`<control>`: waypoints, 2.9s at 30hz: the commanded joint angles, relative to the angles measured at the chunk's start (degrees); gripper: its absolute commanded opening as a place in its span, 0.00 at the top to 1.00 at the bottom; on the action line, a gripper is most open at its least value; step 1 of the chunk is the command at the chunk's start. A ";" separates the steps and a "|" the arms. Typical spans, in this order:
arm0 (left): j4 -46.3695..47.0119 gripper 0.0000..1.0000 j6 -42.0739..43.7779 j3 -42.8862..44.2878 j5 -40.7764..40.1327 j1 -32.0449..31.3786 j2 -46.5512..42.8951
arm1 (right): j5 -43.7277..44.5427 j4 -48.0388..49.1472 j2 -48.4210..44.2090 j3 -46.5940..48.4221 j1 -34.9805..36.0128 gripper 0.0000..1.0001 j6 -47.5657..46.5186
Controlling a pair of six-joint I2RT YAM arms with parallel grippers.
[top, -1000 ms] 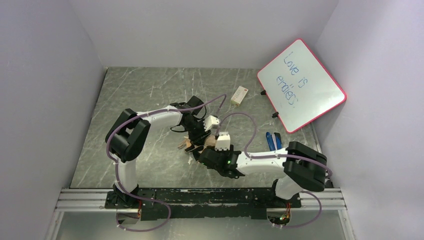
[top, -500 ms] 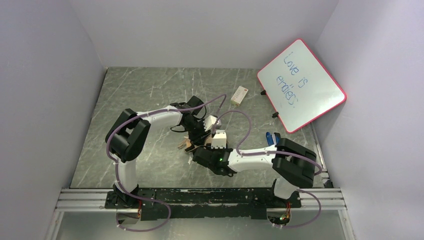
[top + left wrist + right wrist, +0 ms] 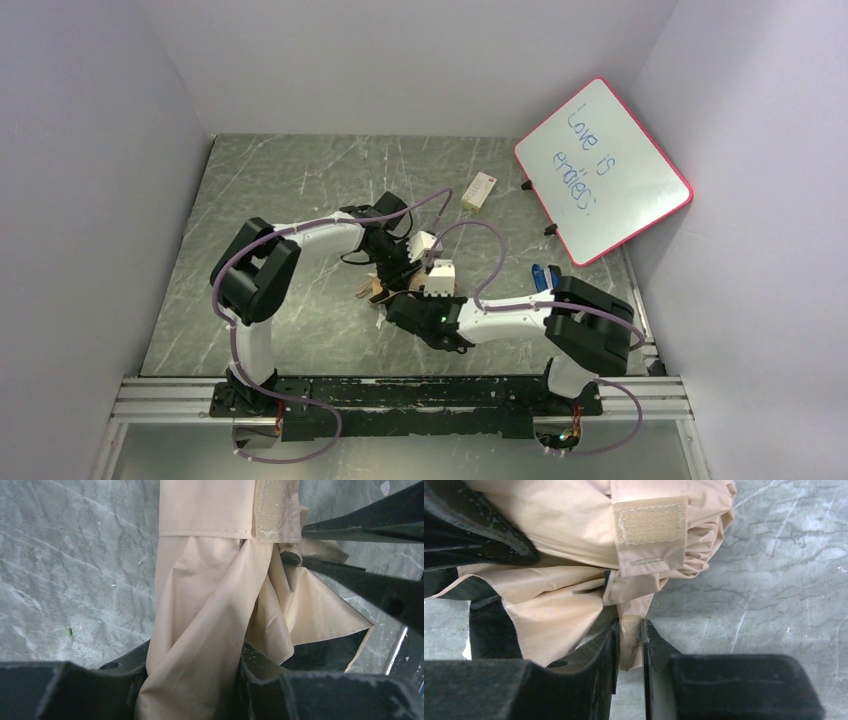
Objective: Put away the umbrella
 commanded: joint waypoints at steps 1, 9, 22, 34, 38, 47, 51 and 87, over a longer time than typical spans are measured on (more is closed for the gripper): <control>4.24 0.95 2.58 -2.96 -17.17 1.83 4.96 | -5.84 -4.84 1.43 -6.04 -2.21 0.80 -0.20; 4.85 0.95 1.27 -2.64 -18.16 1.83 5.32 | -6.73 -2.78 -1.57 -6.90 -4.39 1.00 -10.57; 6.59 0.95 -2.22 -1.18 -22.17 1.89 5.72 | -18.44 1.26 -17.51 -13.20 -1.05 1.00 -20.27; 8.53 0.95 -3.97 -1.59 -25.58 1.96 4.87 | -20.00 -1.70 -12.35 -9.24 12.07 1.00 -18.58; 8.96 0.95 -4.31 -1.72 -26.30 1.93 4.58 | -18.06 -2.95 -10.11 -7.10 15.63 1.00 -18.70; 8.76 0.95 -2.71 -2.79 -26.46 0.92 4.15 | -9.97 -7.75 -10.74 -2.49 17.19 1.00 -20.41; 8.29 0.95 -1.75 -2.96 -26.08 0.52 4.15 | -7.15 -9.53 -12.02 -2.56 16.87 1.00 -19.35; 8.04 0.95 -1.04 -3.23 -26.33 -0.19 4.18 | -38.49 25.65 -24.16 -18.88 -30.17 0.45 -17.05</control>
